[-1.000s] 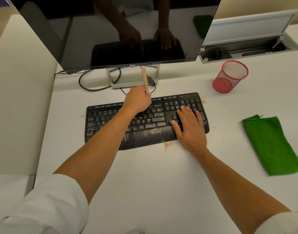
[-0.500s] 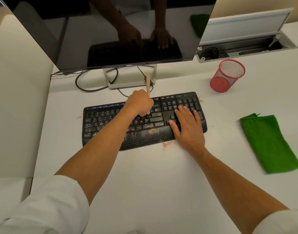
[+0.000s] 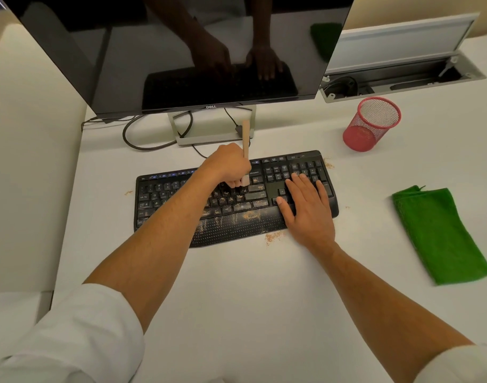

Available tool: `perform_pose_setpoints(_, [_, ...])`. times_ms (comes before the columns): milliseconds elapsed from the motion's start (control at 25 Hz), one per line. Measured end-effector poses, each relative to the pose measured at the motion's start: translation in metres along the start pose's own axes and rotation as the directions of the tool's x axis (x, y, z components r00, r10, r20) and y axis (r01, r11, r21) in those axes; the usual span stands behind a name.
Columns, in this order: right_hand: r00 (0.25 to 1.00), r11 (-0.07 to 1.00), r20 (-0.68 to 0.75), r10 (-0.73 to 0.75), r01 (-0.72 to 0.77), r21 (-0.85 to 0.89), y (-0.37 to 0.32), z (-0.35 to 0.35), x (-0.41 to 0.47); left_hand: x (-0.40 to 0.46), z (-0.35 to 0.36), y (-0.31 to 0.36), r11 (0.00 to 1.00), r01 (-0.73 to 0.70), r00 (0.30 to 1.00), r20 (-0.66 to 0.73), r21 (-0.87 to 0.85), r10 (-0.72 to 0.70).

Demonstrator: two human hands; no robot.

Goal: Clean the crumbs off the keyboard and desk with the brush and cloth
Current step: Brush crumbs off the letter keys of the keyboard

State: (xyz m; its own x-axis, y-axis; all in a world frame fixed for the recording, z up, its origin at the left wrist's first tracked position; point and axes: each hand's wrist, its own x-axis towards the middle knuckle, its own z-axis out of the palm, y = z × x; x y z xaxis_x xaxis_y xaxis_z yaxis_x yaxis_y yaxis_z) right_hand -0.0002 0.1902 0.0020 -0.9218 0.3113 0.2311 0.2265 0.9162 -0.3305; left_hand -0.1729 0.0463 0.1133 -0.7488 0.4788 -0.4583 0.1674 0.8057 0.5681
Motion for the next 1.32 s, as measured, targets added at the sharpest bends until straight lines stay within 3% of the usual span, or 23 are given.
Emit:
perform_pose_setpoints(200, [1.0, 1.0, 0.005, 0.006, -0.006, -0.007, 0.0, 0.0, 0.0, 0.005, 0.016, -0.009, 0.987, -0.157, 0.965, -0.216, -0.028, 0.147])
perform_pose_setpoints(440, [1.0, 1.0, -0.016, -0.004, 0.004, -0.007, 0.001, 0.002, 0.0, 0.012, 0.027, -0.006, 0.926, -0.354, 0.933, -0.015, 0.132, 0.359])
perform_pose_setpoints(640, [1.0, 1.0, 0.0, 0.004, -0.004, -0.004, 0.001, 0.001, 0.0, 0.012, 0.016, -0.005, 0.869, -0.34, 0.934, 0.022, 0.358, 0.357])
perform_pose_setpoints(960, [1.0, 1.0, 0.006, -0.002, 0.001, 0.012, 0.0, 0.0, 0.0, -0.007, -0.013, -0.038, 0.841, -0.26, 0.963, 0.066, 0.475, 0.261])
perform_pose_setpoints(1320, [0.999, 1.0, 0.036, -0.002, 0.003, -0.005, 0.0, -0.001, -0.001, -0.046, -0.051, -0.103, 0.896, -0.072, 0.993, -0.05, 0.438, 0.105])
